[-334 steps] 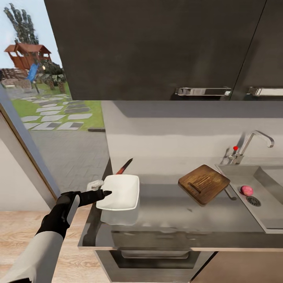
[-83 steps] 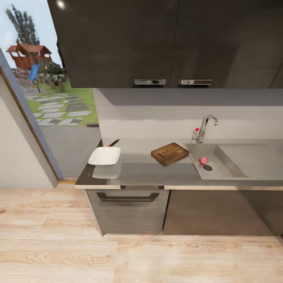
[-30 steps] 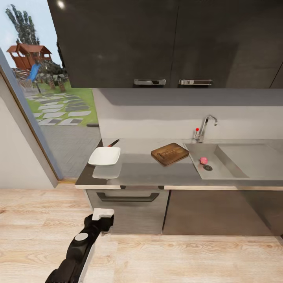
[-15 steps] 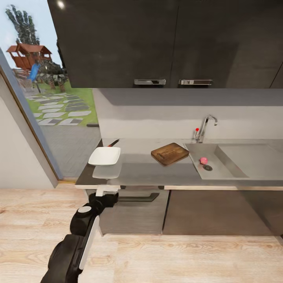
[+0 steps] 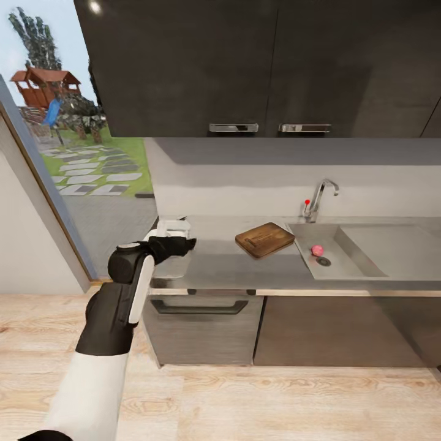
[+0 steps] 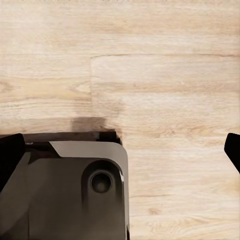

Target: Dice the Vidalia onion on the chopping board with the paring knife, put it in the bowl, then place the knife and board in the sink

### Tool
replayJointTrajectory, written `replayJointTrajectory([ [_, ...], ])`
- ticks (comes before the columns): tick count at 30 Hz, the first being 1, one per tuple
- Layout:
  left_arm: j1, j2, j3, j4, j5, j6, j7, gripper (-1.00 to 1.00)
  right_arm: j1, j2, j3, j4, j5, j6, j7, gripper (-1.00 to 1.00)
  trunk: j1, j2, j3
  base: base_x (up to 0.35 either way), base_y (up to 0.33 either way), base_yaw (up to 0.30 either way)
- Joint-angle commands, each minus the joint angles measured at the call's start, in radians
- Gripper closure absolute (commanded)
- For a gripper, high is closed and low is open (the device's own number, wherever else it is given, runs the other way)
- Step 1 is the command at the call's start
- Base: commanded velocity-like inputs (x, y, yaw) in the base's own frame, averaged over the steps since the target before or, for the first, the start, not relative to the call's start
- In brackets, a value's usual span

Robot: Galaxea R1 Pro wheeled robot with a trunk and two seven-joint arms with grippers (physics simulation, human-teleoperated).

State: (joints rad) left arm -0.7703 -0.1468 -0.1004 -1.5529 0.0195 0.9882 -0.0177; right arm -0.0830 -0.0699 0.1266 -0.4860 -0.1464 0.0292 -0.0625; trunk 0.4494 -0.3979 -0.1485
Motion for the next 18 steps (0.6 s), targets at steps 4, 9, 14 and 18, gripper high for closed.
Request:
replayJointTrajectory([
  [4, -0.1, -0.001, -0.03, 0.003, 0.11, 0.023, -0.017, -1.0, 0.0, -0.001, 0.008, -0.002, -0.009, 0.003, -0.007, -1.0, 0.001, -0.002, -0.002, 0.0, 0.0, 0.0],
  [9, -0.113, 0.038, -0.319, 0.012, 0.124, 0.026, -0.094, -1.0, 0.0, -0.001, 0.009, -0.002, -0.009, 0.003, -0.007, -1.0, 0.001, -0.002, -0.002, 0.0, 0.0, 0.0],
  [14, -0.114, 0.112, -0.46, 0.01, 0.121, 0.024, -0.288, -1.0, 0.0, 0.0, 0.01, -0.001, -0.007, 0.002, -0.007, -1.0, 0.001, -0.002, -0.002, 0.0, 0.0, 0.0],
  [18, -0.115, 0.216, -0.501, 0.006, 0.088, 0.009, -0.652, -1.0, 0.0, 0.001, 0.011, 0.0, -0.007, 0.002, -0.007, -1.0, 0.001, -0.002, -0.002, 0.0, 0.0, 0.0],
])
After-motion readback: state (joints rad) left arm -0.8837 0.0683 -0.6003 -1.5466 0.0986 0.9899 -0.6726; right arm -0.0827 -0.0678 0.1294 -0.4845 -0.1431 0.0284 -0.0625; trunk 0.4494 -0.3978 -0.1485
